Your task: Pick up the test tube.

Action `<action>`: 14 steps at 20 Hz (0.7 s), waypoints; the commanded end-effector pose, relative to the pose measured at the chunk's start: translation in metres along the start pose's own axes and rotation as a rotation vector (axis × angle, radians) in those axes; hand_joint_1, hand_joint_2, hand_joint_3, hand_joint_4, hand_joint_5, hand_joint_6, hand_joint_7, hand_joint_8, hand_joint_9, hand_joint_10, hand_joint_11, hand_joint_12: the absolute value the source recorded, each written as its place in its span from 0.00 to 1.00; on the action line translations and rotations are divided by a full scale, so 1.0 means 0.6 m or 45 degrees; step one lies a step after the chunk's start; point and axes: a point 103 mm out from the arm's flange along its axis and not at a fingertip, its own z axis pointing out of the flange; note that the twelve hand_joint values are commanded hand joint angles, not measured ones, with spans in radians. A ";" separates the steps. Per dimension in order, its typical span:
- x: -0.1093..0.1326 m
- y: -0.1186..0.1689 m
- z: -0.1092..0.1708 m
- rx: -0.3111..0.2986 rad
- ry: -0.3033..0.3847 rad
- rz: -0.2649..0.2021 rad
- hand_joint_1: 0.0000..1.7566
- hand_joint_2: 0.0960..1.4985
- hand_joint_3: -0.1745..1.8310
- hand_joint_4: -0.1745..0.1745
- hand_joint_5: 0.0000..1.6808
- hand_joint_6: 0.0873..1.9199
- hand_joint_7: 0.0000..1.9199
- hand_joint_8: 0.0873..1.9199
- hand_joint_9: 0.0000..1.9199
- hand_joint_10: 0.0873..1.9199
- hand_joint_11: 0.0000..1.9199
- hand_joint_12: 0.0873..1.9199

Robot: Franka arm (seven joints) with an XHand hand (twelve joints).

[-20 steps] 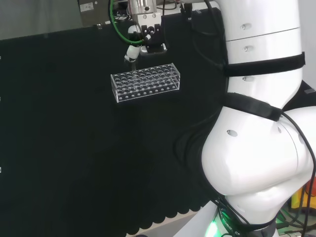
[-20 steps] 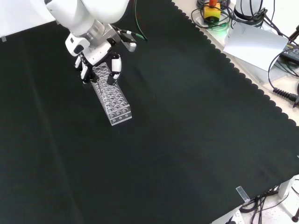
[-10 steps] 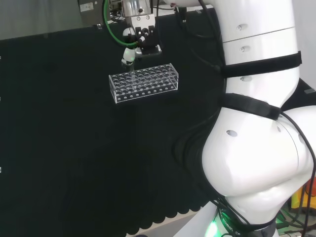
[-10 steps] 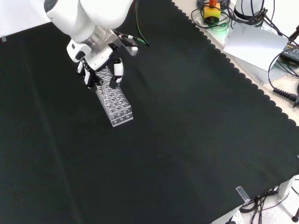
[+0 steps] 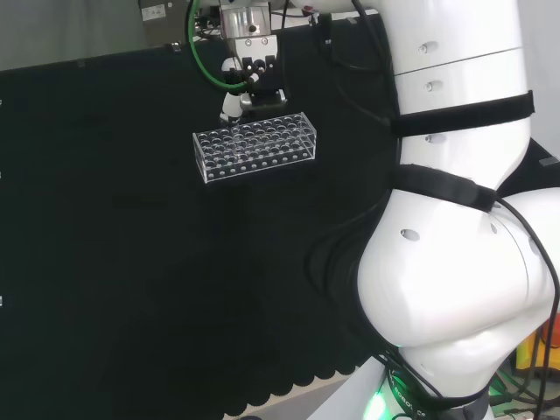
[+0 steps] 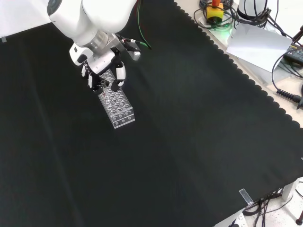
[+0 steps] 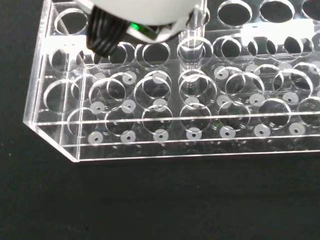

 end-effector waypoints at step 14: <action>0.017 0.021 -0.002 -0.238 0.288 0.081 0.79 0.57 0.17 0.00 0.75 0.24 0.70 0.27 0.67 0.17 0.49 0.56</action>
